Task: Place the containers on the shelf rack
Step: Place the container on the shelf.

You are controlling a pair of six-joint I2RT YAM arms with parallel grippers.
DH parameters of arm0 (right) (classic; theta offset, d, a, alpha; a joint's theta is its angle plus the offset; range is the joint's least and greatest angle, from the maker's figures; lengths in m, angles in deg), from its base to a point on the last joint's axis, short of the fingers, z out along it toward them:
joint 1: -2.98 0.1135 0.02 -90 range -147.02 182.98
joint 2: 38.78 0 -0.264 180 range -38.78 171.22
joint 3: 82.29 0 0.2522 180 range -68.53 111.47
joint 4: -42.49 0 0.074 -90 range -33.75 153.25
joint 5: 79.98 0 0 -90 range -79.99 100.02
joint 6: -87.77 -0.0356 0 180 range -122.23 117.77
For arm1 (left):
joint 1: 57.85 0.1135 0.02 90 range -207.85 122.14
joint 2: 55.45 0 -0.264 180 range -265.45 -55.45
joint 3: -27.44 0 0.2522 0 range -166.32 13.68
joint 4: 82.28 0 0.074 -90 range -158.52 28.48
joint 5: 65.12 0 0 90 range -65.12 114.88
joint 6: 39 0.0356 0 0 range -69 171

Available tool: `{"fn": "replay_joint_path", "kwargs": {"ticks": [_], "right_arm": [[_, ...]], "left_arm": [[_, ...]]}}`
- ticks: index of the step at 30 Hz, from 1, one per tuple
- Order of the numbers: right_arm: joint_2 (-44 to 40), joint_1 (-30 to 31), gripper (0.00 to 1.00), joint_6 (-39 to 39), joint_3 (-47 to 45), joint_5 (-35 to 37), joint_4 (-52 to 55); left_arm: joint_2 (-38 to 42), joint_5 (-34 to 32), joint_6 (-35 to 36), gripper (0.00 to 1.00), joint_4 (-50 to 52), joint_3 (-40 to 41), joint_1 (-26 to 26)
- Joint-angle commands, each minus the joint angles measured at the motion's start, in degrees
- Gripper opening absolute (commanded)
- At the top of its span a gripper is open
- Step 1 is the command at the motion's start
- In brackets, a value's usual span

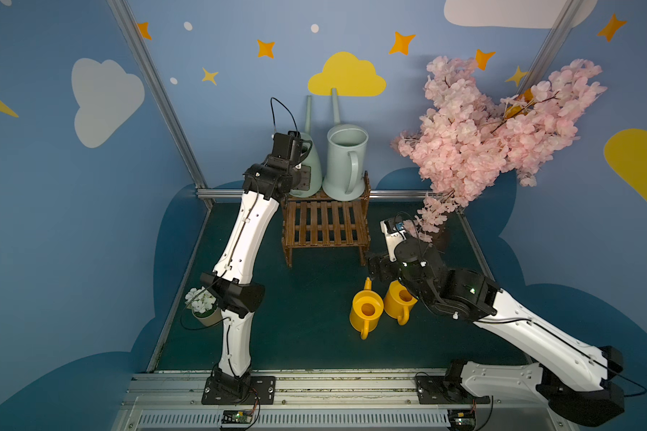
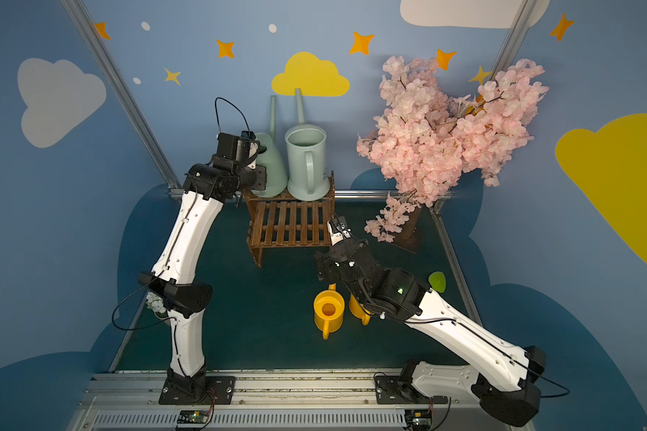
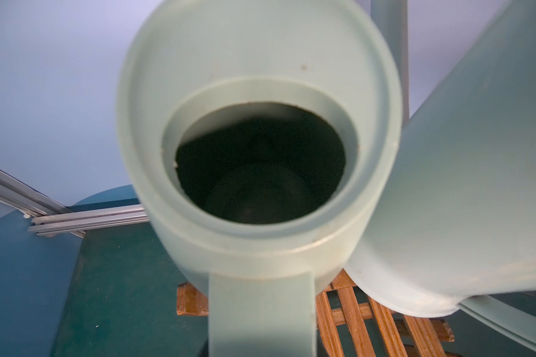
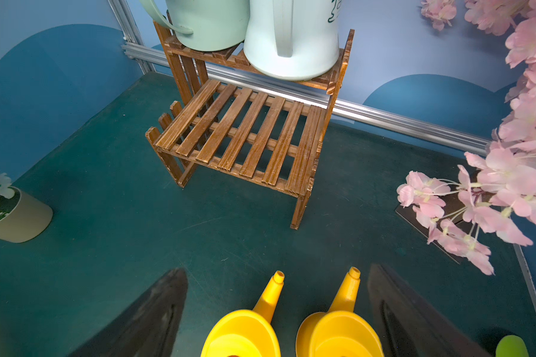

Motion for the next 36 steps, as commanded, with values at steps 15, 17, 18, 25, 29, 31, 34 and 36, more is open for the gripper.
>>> {"fn": "replay_joint_path", "kwargs": {"ticks": [15,17,18,25,29,31,34,36], "right_arm": [[-0.49,0.44,0.92,-0.44,0.27,0.52,-0.84],[-0.79,0.44,0.92,-0.50,0.31,0.52,-0.84],[-0.96,0.42,0.92,-0.56,0.31,0.47,-0.84],[-0.92,0.92,0.90,-2.68,1.94,1.03,3.13],[0.86,3.32,0.86,-6.58,4.76,3.33,10.36],[2.36,5.54,0.84,-9.95,6.37,4.61,16.01],[4.46,9.93,0.84,-17.82,7.74,7.46,24.71],[5.75,12.94,0.83,-24.59,7.89,9.13,29.58]], "left_arm": [[4.36,1.64,-1.07,0.47,-0.81,1.76,-0.41],[5.60,1.81,-0.99,0.50,-0.69,2.53,-0.45],[6.39,2.00,-0.81,0.51,-0.64,3.06,-0.45],[15.66,1.96,2.90,0.67,0.14,12.17,-0.21],[24.35,5.78,7.20,0.77,-1.95,24.68,1.56],[29.31,10.97,9.36,0.82,-3.39,32.42,3.47],[36.14,16.43,12.04,0.92,-5.68,44.28,6.44],[40.01,19.92,13.29,0.97,-6.90,51.28,8.59]]}}
